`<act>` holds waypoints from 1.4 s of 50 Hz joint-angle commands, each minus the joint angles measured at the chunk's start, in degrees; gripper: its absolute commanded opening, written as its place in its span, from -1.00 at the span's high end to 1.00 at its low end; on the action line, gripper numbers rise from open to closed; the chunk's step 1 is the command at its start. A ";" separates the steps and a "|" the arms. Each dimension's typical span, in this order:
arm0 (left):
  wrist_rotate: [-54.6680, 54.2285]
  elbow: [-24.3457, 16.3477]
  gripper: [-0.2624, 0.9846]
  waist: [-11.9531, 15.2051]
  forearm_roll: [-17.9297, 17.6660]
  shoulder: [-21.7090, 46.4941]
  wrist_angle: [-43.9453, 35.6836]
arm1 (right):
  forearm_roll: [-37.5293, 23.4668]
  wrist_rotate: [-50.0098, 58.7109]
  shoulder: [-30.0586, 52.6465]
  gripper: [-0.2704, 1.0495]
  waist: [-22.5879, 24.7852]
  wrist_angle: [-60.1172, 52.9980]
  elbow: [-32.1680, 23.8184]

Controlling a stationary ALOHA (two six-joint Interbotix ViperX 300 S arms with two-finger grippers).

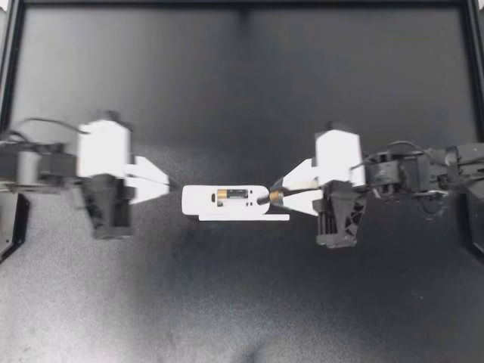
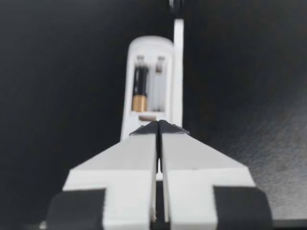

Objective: Place the battery into the slot of the remote controller.

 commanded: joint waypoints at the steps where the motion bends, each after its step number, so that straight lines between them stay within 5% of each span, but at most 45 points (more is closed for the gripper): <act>1: 0.26 -2.64 0.82 0.26 0.00 2.55 0.70 | 0.18 0.09 0.88 0.58 -0.53 -7.21 0.62; 20: 0.44 -5.10 0.82 1.23 -0.09 11.25 1.23 | 0.18 -0.26 10.02 0.58 -1.67 -17.14 -0.18; 70: 0.26 -4.92 0.82 1.58 -0.18 17.40 0.62 | 0.09 -0.09 18.02 0.58 -1.23 -14.24 -5.71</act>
